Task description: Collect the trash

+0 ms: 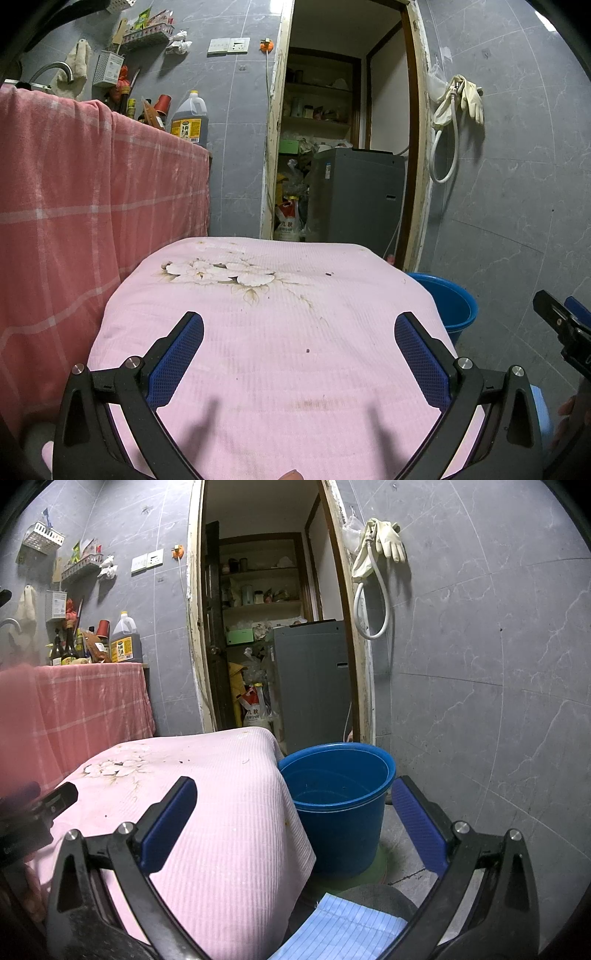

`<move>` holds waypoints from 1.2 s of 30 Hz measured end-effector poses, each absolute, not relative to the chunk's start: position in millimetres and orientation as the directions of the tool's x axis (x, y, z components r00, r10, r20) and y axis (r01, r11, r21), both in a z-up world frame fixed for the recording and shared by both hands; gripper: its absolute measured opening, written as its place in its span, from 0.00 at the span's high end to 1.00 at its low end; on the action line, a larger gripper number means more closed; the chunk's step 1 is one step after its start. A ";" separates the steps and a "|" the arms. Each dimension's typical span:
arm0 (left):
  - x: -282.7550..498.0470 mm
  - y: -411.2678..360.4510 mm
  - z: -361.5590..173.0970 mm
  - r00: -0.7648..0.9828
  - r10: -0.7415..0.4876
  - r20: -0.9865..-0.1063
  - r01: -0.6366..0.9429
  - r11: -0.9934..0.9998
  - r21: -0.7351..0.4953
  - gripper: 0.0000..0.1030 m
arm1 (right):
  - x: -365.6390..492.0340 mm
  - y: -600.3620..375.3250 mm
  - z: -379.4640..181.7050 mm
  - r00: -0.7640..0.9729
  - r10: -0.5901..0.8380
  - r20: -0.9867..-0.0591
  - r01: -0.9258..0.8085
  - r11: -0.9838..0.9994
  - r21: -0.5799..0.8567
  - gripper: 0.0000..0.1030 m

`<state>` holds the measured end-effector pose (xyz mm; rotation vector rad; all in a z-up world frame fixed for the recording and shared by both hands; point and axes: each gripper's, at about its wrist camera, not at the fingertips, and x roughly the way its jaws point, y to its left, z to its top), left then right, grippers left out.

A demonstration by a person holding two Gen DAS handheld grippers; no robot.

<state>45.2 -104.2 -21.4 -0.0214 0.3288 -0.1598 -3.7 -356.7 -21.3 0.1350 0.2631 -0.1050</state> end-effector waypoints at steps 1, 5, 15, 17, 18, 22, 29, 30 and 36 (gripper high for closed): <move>45.4 -104.1 -21.3 0.934 -0.159 -0.321 0.153 0.987 -0.046 0.01 | -3.7 -356.7 -21.3 0.960 -0.085 -0.266 0.121 0.986 0.119 0.00; 44.9 -103.6 -21.9 0.934 -0.157 -0.322 0.150 0.988 -0.049 0.01 | -3.9 -355.9 -21.8 0.960 -0.086 -0.265 0.121 0.986 0.118 0.00; 45.5 -101.3 -22.0 0.934 -0.156 -0.321 0.148 0.988 -0.050 0.01 | -3.8 -356.5 -21.2 0.960 -0.086 -0.266 0.121 0.985 0.120 0.00; 45.7 -101.0 -22.2 0.934 -0.156 -0.321 0.148 0.988 -0.051 0.01 | -3.8 -356.8 -21.2 0.960 -0.086 -0.266 0.121 0.985 0.120 0.00; 46.2 -100.8 -22.2 0.934 -0.156 -0.321 0.148 0.988 -0.051 0.01 | -3.9 -356.6 -21.4 0.960 -0.086 -0.265 0.121 0.985 0.120 0.00; 46.3 -100.9 -22.1 0.934 -0.157 -0.321 0.148 0.988 -0.050 0.01 | -3.7 -357.2 -21.2 0.960 -0.085 -0.266 0.121 0.985 0.120 0.00; 46.8 -99.2 -22.2 0.933 -0.160 -0.323 0.150 0.987 -0.054 0.01 | -3.7 -356.7 -21.3 0.960 -0.085 -0.266 0.121 0.985 0.122 0.00; 46.7 -99.3 -22.2 0.933 -0.159 -0.322 0.150 0.987 -0.054 0.01 | -3.7 -356.8 -21.2 0.960 -0.085 -0.266 0.121 0.985 0.122 0.00; 46.7 -98.7 -23.5 0.933 -0.157 -0.324 0.147 0.988 -0.055 0.01 | -3.4 -355.2 -22.3 0.960 -0.086 -0.267 0.122 0.985 0.123 0.00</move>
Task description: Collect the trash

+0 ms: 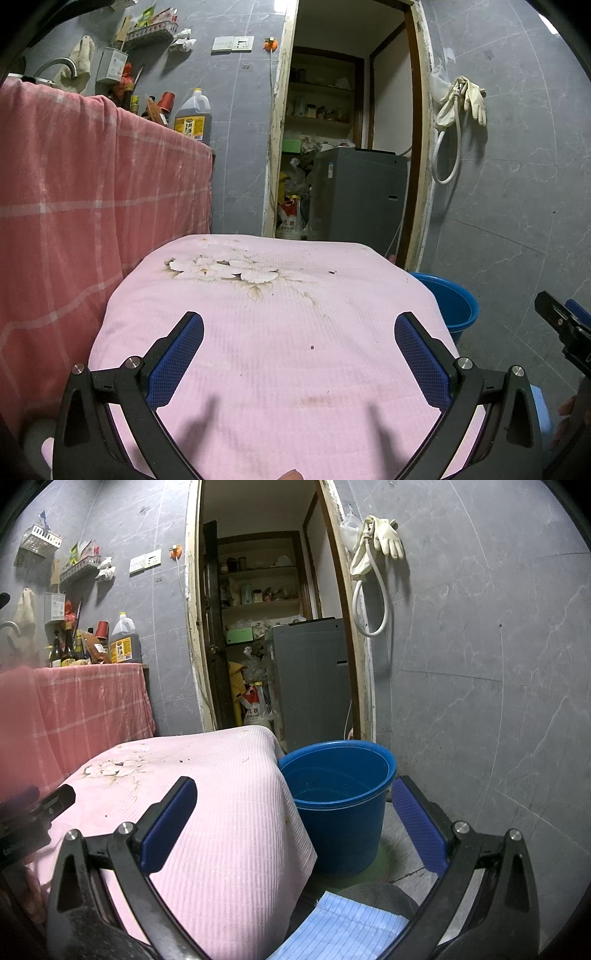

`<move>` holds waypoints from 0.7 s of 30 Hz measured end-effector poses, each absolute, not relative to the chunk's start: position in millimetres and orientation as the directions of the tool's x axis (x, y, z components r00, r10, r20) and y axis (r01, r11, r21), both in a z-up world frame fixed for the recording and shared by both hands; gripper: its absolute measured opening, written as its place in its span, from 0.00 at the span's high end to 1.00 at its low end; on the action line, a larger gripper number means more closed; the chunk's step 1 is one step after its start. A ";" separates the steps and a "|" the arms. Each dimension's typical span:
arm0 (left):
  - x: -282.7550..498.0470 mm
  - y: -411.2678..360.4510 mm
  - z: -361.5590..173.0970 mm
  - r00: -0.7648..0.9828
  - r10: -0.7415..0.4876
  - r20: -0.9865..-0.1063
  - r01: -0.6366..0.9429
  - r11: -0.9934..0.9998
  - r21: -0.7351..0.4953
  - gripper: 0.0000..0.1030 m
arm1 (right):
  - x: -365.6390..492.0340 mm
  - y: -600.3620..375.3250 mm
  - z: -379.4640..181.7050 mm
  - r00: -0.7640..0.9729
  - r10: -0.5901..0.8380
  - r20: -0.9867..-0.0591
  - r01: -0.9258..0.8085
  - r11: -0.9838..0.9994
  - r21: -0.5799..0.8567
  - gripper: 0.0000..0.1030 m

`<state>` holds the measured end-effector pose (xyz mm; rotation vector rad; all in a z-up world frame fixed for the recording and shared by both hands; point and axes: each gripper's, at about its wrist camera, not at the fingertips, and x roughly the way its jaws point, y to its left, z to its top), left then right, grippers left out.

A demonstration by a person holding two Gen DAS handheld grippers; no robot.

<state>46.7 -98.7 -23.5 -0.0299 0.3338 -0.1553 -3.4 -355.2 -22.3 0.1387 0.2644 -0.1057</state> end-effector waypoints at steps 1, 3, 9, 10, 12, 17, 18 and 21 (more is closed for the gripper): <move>46.5 -98.8 -23.9 0.933 -0.157 -0.324 0.147 0.988 -0.055 0.01 | -3.4 -355.4 -22.1 0.960 -0.086 -0.267 0.123 0.985 0.123 0.00; 45.4 -99.5 -24.7 0.933 -0.157 -0.325 0.147 0.988 -0.056 0.01 | -3.5 -354.8 -22.1 0.960 -0.087 -0.268 0.123 0.985 0.123 0.00; 45.5 -99.4 -24.8 0.933 -0.157 -0.325 0.147 0.988 -0.056 0.01 | -3.5 -354.9 -21.9 0.960 -0.087 -0.267 0.124 0.985 0.124 0.00; 45.6 -99.5 -24.9 0.933 -0.157 -0.325 0.147 0.988 -0.055 0.01 | -3.5 -354.4 -22.3 0.960 -0.086 -0.268 0.123 0.985 0.124 0.00; 45.7 -99.9 -25.1 0.932 -0.155 -0.327 0.145 0.988 -0.054 0.01 | -3.4 -353.7 -23.0 0.959 -0.087 -0.269 0.124 0.985 0.124 0.00; 45.7 -99.1 -26.6 0.932 -0.156 -0.328 0.145 0.988 -0.057 0.01 | -3.4 -353.5 -23.3 0.959 -0.087 -0.269 0.124 0.984 0.125 0.00; 45.5 -99.9 -27.0 0.932 -0.155 -0.329 0.144 0.988 -0.057 0.01 | -3.3 -353.5 -23.4 0.959 -0.087 -0.269 0.124 0.984 0.125 0.00; 45.7 -100.0 -27.2 0.932 -0.154 -0.328 0.144 0.988 -0.056 0.01 | -3.3 -353.7 -23.5 0.959 -0.086 -0.270 0.124 0.984 0.125 0.00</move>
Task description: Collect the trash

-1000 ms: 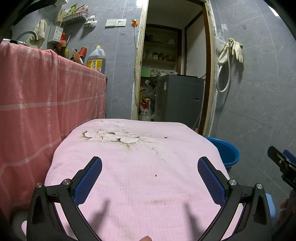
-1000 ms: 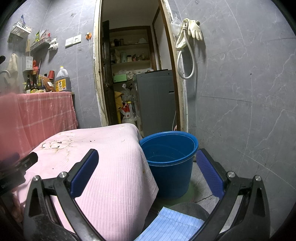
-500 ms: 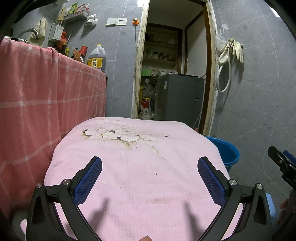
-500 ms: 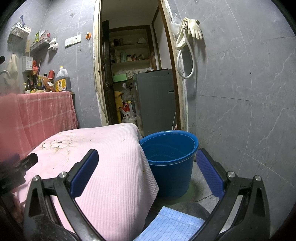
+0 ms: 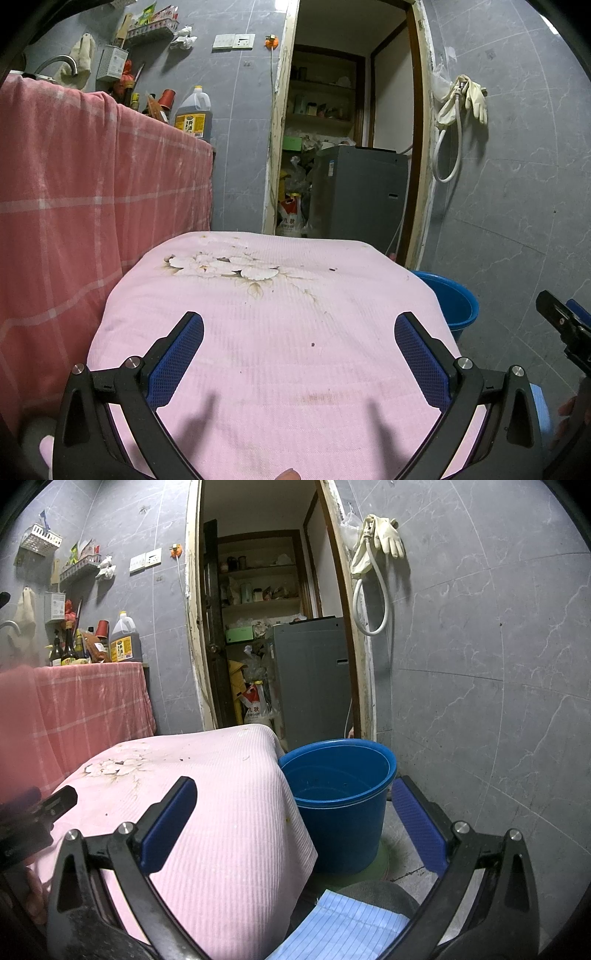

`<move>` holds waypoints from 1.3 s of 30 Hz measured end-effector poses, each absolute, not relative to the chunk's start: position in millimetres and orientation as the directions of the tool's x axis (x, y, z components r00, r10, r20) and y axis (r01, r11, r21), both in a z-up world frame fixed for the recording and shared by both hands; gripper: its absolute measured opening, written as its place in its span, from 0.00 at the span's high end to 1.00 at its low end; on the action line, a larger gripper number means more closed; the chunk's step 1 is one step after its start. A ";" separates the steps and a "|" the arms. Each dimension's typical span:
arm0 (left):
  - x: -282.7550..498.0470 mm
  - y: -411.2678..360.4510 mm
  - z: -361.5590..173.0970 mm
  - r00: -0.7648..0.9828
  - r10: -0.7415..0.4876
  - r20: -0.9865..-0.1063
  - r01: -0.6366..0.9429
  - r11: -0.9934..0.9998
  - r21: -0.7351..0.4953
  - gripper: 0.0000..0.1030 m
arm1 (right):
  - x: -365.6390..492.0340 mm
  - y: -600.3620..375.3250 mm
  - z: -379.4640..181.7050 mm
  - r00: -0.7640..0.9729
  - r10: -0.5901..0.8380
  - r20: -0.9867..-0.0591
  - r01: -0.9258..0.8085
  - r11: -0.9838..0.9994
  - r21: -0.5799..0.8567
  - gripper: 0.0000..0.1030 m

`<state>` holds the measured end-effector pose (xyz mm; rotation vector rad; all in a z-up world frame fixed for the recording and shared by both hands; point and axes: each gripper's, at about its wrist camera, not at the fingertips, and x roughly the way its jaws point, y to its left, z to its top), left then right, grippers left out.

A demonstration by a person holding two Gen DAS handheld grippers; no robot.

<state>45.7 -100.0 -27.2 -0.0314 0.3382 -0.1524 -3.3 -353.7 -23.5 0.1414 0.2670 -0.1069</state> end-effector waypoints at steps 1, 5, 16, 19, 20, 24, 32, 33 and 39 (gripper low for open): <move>45.8 -100.0 -27.6 0.932 -0.155 -0.328 0.144 0.988 -0.055 0.01 | -3.4 -352.9 -23.8 0.959 -0.086 -0.271 0.124 0.984 0.125 0.00; 45.6 -100.1 -27.4 0.932 -0.155 -0.329 0.144 0.988 -0.057 0.01 | -3.8 -352.4 -24.0 0.959 -0.087 -0.270 0.125 0.984 0.125 0.00; 46.3 -98.6 -27.3 0.931 -0.155 -0.329 0.145 0.988 -0.057 0.01 | -3.7 -352.2 -23.6 0.959 -0.087 -0.270 0.125 0.984 0.125 0.00; 46.6 -99.8 -27.5 0.931 -0.153 -0.330 0.142 0.988 -0.058 0.01 | -3.9 -351.4 -24.1 0.958 -0.087 -0.272 0.125 0.984 0.125 0.00; 46.2 -101.0 -28.0 0.932 -0.151 -0.330 0.140 0.988 -0.058 0.01 | -4.1 -351.3 -24.2 0.959 -0.088 -0.271 0.125 0.984 0.125 0.00; 46.4 -100.2 -28.1 0.932 -0.151 -0.330 0.140 0.988 -0.058 0.01 | -4.0 -351.3 -24.2 0.959 -0.087 -0.271 0.125 0.984 0.125 0.00; 46.6 -100.0 -28.1 0.932 -0.151 -0.330 0.140 0.989 -0.057 0.01 | -4.3 -351.1 -24.8 0.959 -0.087 -0.271 0.124 0.984 0.125 0.00; 46.6 -99.7 -27.9 0.931 -0.152 -0.330 0.141 0.988 -0.058 0.01 | -3.9 -351.9 -24.2 0.959 -0.087 -0.271 0.125 0.984 0.125 0.00; 46.6 -99.2 -28.0 0.932 -0.150 -0.330 0.140 0.989 -0.056 0.01 | -3.7 -352.1 -24.2 0.958 -0.087 -0.272 0.125 0.984 0.126 0.00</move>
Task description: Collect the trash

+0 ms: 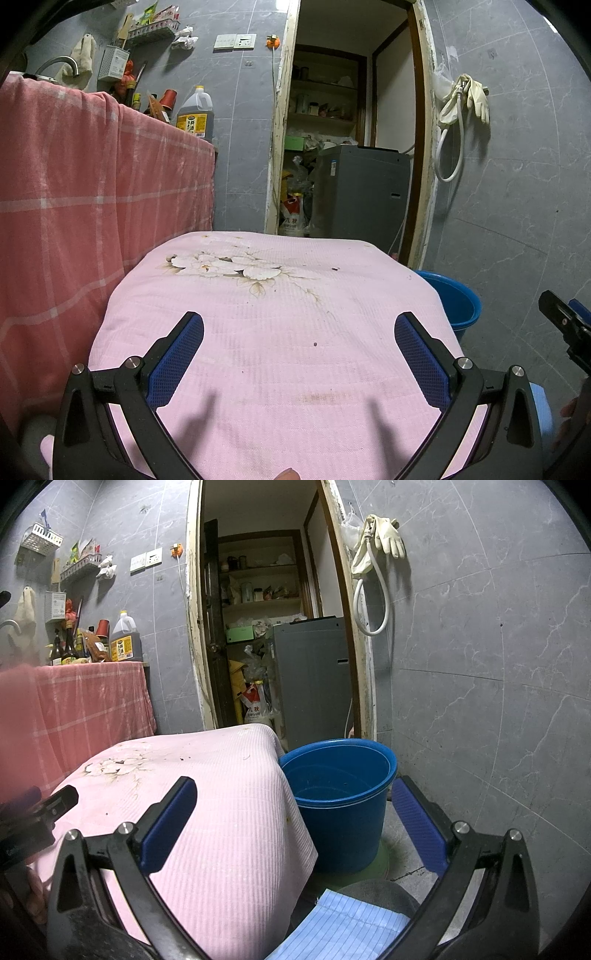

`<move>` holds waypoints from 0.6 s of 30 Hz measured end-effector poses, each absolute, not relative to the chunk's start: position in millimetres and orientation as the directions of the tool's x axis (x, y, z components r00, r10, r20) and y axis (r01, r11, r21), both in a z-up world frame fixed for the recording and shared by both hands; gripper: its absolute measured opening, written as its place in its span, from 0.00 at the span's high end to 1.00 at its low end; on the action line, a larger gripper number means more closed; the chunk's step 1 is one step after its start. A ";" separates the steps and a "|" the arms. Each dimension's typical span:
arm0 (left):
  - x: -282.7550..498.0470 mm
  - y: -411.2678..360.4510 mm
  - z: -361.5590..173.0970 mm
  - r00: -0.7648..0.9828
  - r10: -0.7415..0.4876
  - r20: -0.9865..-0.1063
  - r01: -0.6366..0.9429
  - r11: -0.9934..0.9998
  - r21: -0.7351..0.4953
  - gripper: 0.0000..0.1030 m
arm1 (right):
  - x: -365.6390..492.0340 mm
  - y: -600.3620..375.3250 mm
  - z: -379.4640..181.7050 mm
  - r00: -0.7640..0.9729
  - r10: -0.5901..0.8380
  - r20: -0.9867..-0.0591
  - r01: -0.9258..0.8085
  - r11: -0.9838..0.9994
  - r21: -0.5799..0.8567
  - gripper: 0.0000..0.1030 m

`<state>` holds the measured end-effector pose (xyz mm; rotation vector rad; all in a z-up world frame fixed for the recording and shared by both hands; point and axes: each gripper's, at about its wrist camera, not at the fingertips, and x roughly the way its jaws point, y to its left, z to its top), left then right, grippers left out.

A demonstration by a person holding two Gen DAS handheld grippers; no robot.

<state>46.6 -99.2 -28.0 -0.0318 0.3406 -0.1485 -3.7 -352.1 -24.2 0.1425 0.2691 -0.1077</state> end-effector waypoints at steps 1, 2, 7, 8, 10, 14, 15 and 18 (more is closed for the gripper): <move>46.8 -98.6 -28.0 0.932 -0.152 -0.330 0.141 0.988 -0.057 0.01 | -4.0 -351.5 -24.6 0.958 -0.087 -0.273 0.125 0.984 0.126 0.00; 47.2 -98.7 -28.1 0.931 -0.153 -0.330 0.142 0.988 -0.057 0.01 | -3.9 -352.0 -24.2 0.958 -0.087 -0.272 0.125 0.984 0.126 0.00; 47.0 -98.7 -28.1 0.931 -0.153 -0.330 0.141 0.988 -0.058 0.01 | -4.1 -351.6 -24.5 0.959 -0.086 -0.272 0.124 0.984 0.126 0.00; 47.0 -98.4 -28.0 0.931 -0.153 -0.330 0.142 0.988 -0.058 0.01 | -3.6 -352.1 -24.0 0.958 -0.087 -0.272 0.125 0.984 0.126 0.00; 47.0 -98.5 -28.0 0.931 -0.153 -0.331 0.142 0.988 -0.057 0.01 | -3.8 -352.1 -24.0 0.958 -0.087 -0.272 0.125 0.984 0.126 0.00; 47.0 -98.4 -27.9 0.931 -0.153 -0.331 0.142 0.988 -0.058 0.01 | -4.0 -351.1 -24.8 0.958 -0.087 -0.273 0.125 0.984 0.126 0.00; 47.1 -98.3 -28.1 0.931 -0.153 -0.330 0.142 0.988 -0.058 0.01 | -3.9 -351.2 -24.7 0.958 -0.087 -0.273 0.125 0.984 0.126 0.00; 47.1 -98.0 -27.9 0.931 -0.154 -0.330 0.143 0.988 -0.057 0.01 | -4.2 -350.7 -24.9 0.958 -0.087 -0.274 0.126 0.984 0.126 0.00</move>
